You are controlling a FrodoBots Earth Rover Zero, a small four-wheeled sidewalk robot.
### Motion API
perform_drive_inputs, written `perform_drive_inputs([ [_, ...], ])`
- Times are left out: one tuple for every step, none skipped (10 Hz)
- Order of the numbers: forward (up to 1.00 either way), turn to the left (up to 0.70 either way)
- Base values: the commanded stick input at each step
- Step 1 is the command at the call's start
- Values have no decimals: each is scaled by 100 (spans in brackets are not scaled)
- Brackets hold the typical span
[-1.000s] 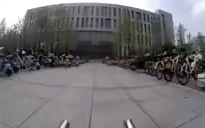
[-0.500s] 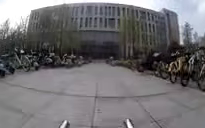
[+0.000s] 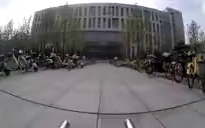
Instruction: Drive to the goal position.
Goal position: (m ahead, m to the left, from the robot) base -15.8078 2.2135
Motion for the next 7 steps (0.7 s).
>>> perform_drive_inputs([
  [100,0],
  [100,0],
  [100,0],
  [100,0],
  [100,0],
  [100,-4],
  [100,-13],
])
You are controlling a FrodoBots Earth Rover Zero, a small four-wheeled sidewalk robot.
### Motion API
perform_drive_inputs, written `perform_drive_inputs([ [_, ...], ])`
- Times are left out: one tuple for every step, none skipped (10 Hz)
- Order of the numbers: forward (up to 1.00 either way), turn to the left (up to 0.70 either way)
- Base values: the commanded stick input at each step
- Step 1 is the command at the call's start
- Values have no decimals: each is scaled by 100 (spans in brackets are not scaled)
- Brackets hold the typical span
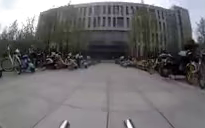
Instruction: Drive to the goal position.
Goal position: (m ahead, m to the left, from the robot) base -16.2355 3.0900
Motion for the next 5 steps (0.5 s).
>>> perform_drive_inputs([
  [100,-23],
  [100,-34],
  [100,-40],
  [100,-23],
  [100,0],
])
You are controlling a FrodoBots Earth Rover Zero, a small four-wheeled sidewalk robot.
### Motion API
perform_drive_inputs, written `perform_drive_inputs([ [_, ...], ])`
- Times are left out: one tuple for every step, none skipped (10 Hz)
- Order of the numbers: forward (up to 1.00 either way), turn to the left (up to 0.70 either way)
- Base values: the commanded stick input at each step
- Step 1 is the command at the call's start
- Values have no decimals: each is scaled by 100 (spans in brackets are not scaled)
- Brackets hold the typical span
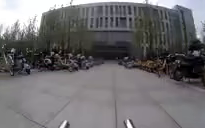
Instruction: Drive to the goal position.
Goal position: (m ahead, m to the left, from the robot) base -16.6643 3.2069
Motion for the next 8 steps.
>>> perform_drive_inputs([
  [100,0],
  [100,0],
  [100,0],
  [100,-1],
  [100,-30],
  [100,-33],
  [100,-21],
  [100,-9],
])
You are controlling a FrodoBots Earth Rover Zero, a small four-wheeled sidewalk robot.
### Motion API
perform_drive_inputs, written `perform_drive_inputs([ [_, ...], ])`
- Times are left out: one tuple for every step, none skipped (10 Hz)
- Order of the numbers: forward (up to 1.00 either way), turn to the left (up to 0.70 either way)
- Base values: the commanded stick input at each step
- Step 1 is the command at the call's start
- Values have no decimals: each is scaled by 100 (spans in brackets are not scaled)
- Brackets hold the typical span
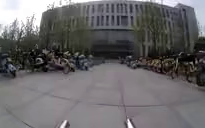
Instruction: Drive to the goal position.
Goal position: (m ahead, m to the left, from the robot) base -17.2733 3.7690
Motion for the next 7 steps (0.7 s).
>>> perform_drive_inputs([
  [100,0],
  [100,0],
  [100,-21],
  [100,-40],
  [100,-40],
  [100,-40],
  [100,-27],
])
